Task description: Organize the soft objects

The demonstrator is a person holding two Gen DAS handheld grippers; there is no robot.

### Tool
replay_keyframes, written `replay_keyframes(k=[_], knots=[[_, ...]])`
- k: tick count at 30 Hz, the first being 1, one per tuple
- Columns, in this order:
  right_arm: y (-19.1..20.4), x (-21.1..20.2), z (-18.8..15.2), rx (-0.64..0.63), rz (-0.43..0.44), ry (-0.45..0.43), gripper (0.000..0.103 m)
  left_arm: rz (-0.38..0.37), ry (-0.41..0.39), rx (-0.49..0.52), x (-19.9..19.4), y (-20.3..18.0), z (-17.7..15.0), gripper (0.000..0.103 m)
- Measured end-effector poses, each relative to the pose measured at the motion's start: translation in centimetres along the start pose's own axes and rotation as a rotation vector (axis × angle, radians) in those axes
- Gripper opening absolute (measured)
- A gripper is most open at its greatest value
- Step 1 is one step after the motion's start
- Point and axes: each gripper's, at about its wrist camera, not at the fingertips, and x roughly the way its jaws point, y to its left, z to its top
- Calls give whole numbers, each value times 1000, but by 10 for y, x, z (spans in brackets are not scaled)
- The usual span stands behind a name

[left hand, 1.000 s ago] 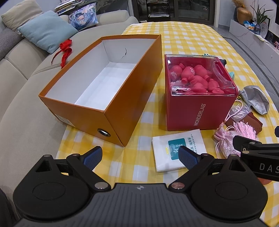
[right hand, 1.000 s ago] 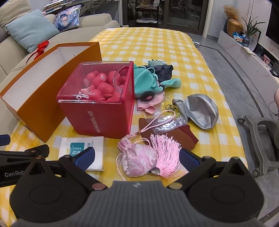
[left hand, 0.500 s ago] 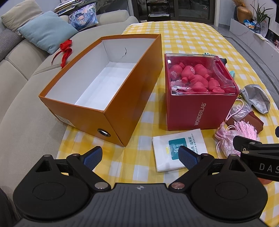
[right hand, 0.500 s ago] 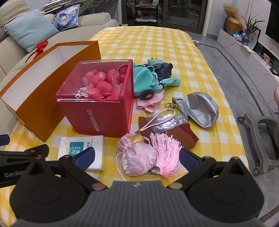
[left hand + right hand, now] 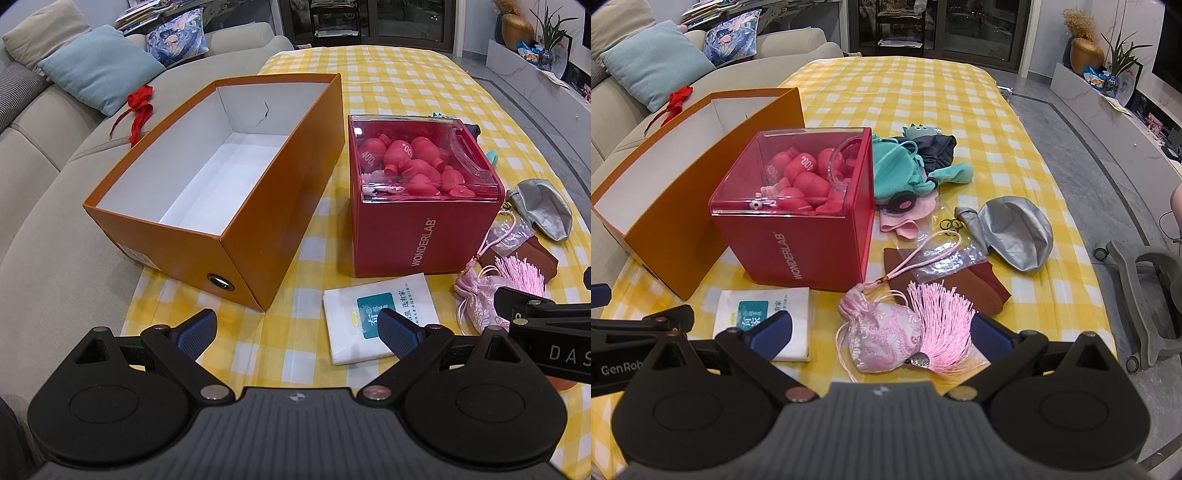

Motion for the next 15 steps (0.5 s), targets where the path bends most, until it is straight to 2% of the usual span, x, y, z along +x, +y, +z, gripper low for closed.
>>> replay_keyframes(k=[15], knots=[[0,-1,0,-1,0,-1,100,3,-3,2,-2,-1,1,103]])
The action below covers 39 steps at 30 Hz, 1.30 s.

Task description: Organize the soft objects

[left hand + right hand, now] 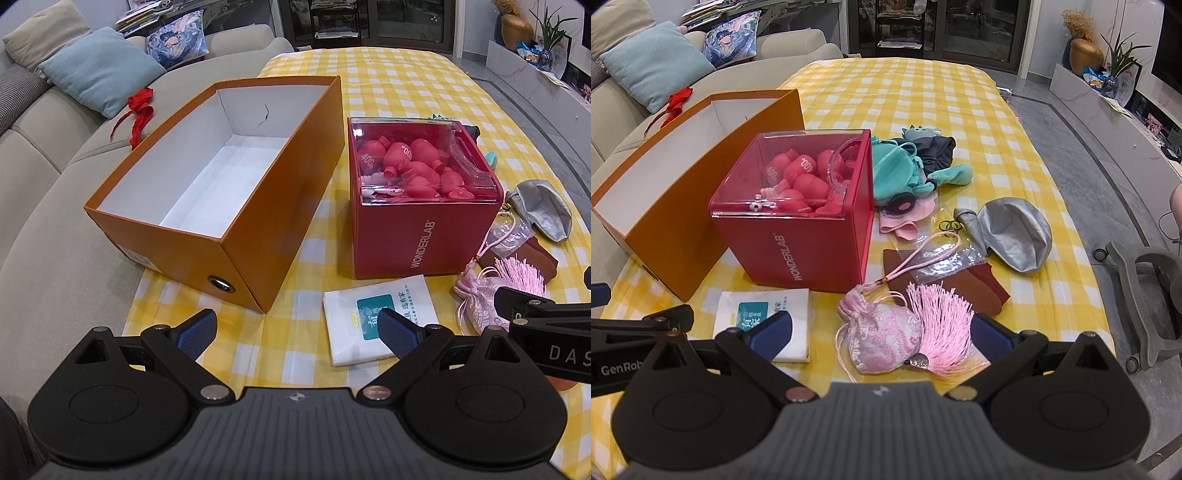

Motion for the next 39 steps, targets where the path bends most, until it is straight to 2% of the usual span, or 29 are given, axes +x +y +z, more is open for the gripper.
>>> replay_keyframes(k=[21,28,32,36,39], knots=[[-1,-1,1,-3,-1,-1,100,0,-6,5,-3,-2,2,103],[-20,-7,12,2,4,-28,100,-37,-6,32,1,-6,1,103],[-42,-7,12,19,-8,-49,100,-75,12,56,12,-9,-3,103],[-62,-1,8,21,-12,-32,100,-130,22,81,21,-13,-6,103],[-71,2,4,22,-29,-21,100,-164,5,157,26,-21,-7,103]])
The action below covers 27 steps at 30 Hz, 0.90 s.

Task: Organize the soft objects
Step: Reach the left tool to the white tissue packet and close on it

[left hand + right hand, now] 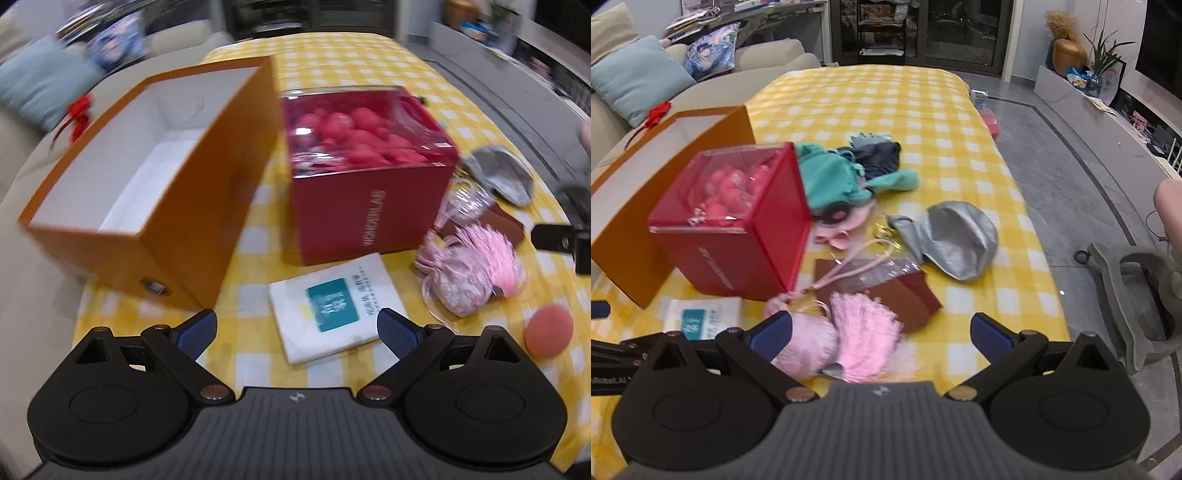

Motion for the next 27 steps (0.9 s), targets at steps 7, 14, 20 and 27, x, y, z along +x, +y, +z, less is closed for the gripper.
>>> replay_keyframes(k=[7,14,20,27], knots=[[-13,5,-5,-5,9,28,100,9,-12,248,25,-15,-4,103],[-10,11,-19,-59,35,93,100,-70,-20,398,39,-27,-8,103],[-11,18,-24,-68,32,119,100,-111,-16,426,54,-28,-9,103],[-4,22,-26,-82,63,127,100,-142,-28,439,65,-29,-8,103]])
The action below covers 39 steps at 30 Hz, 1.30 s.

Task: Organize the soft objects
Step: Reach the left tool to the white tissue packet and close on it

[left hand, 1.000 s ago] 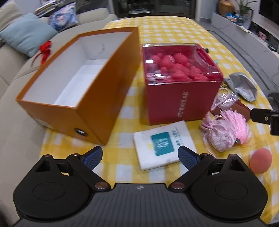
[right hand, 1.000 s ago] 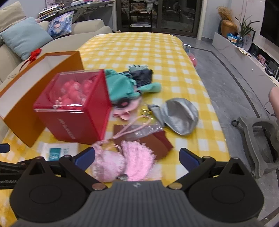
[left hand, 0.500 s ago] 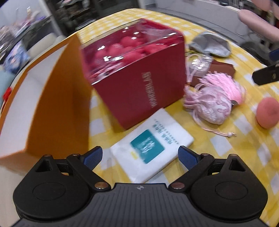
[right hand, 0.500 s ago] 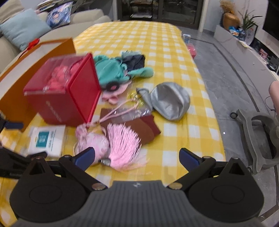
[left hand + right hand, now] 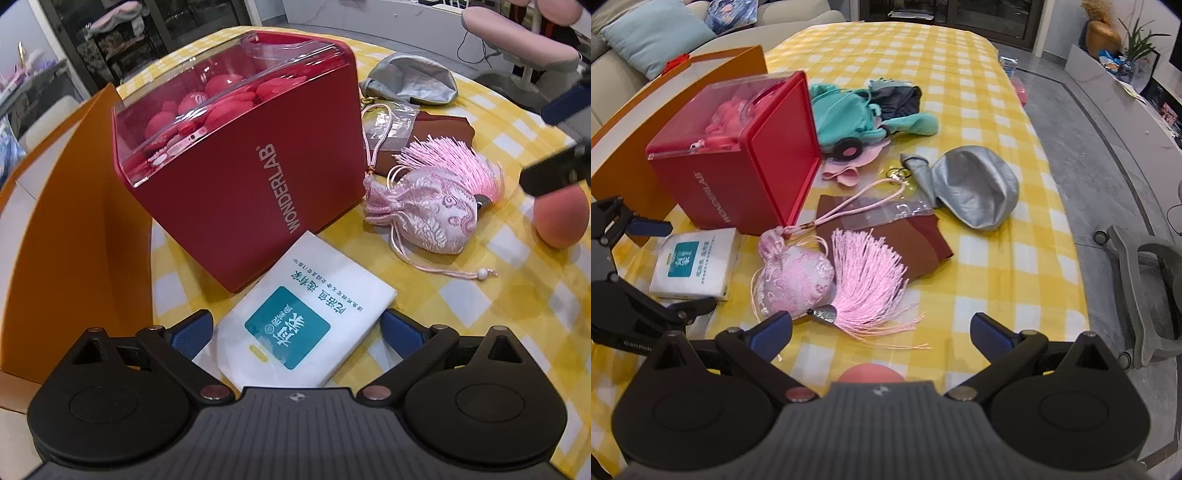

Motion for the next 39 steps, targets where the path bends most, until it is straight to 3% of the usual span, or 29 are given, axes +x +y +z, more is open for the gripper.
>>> replay_keyframes(k=[4,13,14,18,25,27,31,39], knots=[[4,10,0,-9,1,14,100,-48,26,-85,5,11,-2,103],[17,22,5,-4,32,10,100,-65,-16,-71,0,9,-8,103],[19,24,6,-9,34,10,100,-76,-20,-66,-1,9,-8,100],[28,29,8,-27,48,6,88,-93,-48,13,-9,-3,-8,67],[38,36,11,-35,53,5,86,-112,-58,43,-13,-11,-7,49],[39,38,12,-32,54,4,86,-148,-65,30,-14,-8,-6,32],[39,38,13,-28,53,0,86,-184,-69,20,-16,-5,-5,21],[40,38,14,-20,64,-5,86,-157,-128,16,-36,-5,0,10]])
